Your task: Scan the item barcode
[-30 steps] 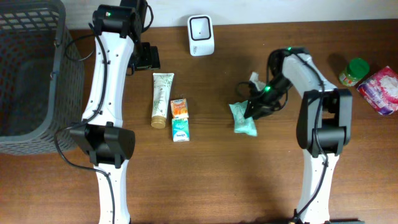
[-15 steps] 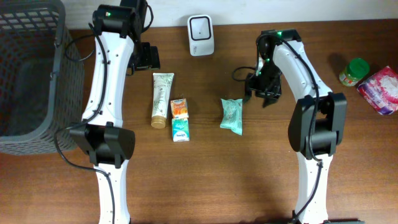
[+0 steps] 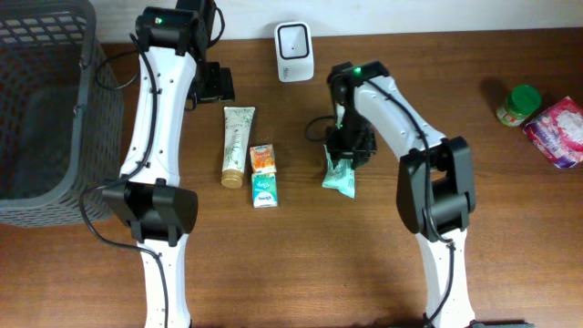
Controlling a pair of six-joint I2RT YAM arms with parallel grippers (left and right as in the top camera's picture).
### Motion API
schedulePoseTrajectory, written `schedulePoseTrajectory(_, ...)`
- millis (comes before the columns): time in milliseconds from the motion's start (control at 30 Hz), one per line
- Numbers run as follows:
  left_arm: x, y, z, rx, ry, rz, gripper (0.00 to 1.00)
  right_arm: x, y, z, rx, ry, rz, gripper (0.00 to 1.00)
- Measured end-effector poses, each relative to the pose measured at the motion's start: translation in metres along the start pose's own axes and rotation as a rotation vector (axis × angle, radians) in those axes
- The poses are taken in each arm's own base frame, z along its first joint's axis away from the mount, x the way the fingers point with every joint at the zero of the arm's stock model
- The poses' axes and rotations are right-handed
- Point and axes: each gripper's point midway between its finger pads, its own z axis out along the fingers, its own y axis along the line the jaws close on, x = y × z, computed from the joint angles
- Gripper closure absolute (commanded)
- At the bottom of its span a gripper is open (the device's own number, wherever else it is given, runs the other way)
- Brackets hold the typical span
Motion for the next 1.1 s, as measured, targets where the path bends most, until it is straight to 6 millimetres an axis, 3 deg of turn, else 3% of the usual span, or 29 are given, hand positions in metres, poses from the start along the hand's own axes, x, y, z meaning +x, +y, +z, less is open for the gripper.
schedulePoseTrajectory(167, 0.000, 0.000, 0.000, 0.000, 0.000, 0.000, 0.01, -0.002, 0.051, 0.008, 0.010, -0.099, 0.023, 0.62)
schedulePoseTrajectory(233, 0.000, 0.000, 0.000, 0.000, 0.000, 0.000, 0.01, 0.001, 0.062, 0.011, 0.022, -0.114, 0.036, 0.62)
schedulePoseTrajectory(300, 0.000, 0.000, 0.000, 0.000, 0.000, 0.000, 0.01, 0.006, 0.059, 0.011, 0.043, -0.103, 0.052, 0.56)
schedulePoseTrajectory(367, 0.000, 0.000, 0.000, 0.000, 0.000, 0.000, 0.01, 0.012, 0.049, 0.006, 0.053, -0.063, 0.053, 0.38)
schedulePoseTrajectory(500, 0.000, 0.000, 0.000, 0.000, 0.000, 0.000, 0.01, -0.001, 0.021, -0.025, -0.159, 0.010, -0.012, 0.33)
schedulePoseTrajectory(600, 0.000, 0.000, 0.000, 0.000, 0.000, 0.000, 0.01, 0.000, -0.002, -0.024, -0.282, 0.067, -0.028, 0.33)
schedulePoseTrajectory(667, 0.000, 0.000, 0.000, 0.000, 0.000, 0.000, 0.01, 0.008, -0.002, -0.011, -0.364, 0.109, -0.058, 0.34)
schedulePoseTrajectory(733, 0.000, 0.000, 0.000, 0.000, 0.000, 0.000, 0.01, 0.019, 0.012, 0.008, -0.526, 0.148, -0.116, 0.34)
schedulePoseTrajectory(800, 0.000, 0.000, 0.000, 0.000, -0.001, 0.000, 0.01, 0.016, 0.029, 0.015, -0.710, 0.109, -0.154, 0.34)
schedulePoseTrajectory(900, 0.000, 0.000, 0.000, 0.000, 0.000, 0.000, 0.01, 0.009, 0.041, 0.013, -0.920, 0.048, -0.177, 0.45)
schedulePoseTrajectory(967, 0.000, 0.000, 0.000, 0.000, 0.000, 0.000, 0.01, 0.009, 0.047, 0.017, -0.992, 0.027, -0.179, 0.63)
schedulePoseTrajectory(1100, 0.000, 0.000, 0.000, 0.000, 0.000, 0.000, 0.01, 0.004, 0.055, 0.029, -1.008, -0.006, -0.165, 0.89)
